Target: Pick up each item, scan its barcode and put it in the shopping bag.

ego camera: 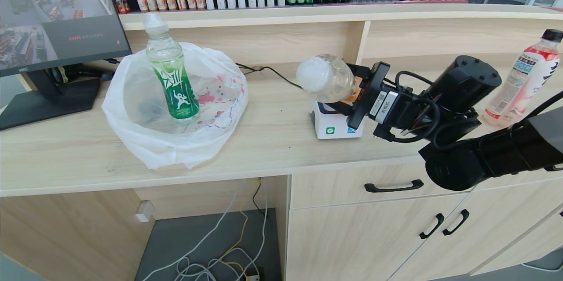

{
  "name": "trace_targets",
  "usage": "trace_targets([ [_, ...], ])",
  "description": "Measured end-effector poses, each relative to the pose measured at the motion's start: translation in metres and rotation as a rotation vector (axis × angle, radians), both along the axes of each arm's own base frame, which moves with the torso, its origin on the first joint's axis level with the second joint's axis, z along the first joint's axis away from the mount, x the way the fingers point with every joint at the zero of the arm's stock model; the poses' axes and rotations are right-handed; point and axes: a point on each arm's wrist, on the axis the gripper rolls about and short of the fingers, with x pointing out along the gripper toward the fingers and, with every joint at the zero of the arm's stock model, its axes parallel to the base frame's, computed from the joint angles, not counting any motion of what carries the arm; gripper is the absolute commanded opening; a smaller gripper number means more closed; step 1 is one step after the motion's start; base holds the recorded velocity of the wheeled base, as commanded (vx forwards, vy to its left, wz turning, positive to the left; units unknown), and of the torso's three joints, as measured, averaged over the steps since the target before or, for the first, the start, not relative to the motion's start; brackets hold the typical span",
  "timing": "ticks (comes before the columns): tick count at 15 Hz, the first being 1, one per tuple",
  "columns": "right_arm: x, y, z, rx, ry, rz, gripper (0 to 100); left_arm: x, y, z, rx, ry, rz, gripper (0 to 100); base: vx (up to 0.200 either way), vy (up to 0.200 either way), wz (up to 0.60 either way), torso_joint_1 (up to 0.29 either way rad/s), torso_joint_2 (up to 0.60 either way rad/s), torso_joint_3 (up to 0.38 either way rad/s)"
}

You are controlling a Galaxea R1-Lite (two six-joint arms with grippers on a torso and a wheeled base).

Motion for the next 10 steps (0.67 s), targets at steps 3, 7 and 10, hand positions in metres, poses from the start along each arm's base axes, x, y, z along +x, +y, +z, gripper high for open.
trace_targets([
  [3, 0.000, 0.000, 0.000, 0.006, 0.012, 0.002, 0, 0.000, 0.000, 0.000, 0.000, 0.000, 0.000, 100, 0.000, 0.000, 0.00, 0.000, 0.00, 0.000],
  [7, -0.001, -0.001, 0.005, 0.051, 0.071, -0.015, 0, 0.000, 0.000, 0.000, 0.000, 0.000, 0.000, 100, 0.000, 0.000, 0.00, 0.000, 0.00, 0.000],
  [10, -0.007, -0.003, 0.017, 0.118, 0.127, -0.031, 0, 0.000, 0.000, 0.000, 0.000, 0.000, 0.000, 100, 0.000, 0.000, 0.00, 0.000, 0.00, 0.000],
])
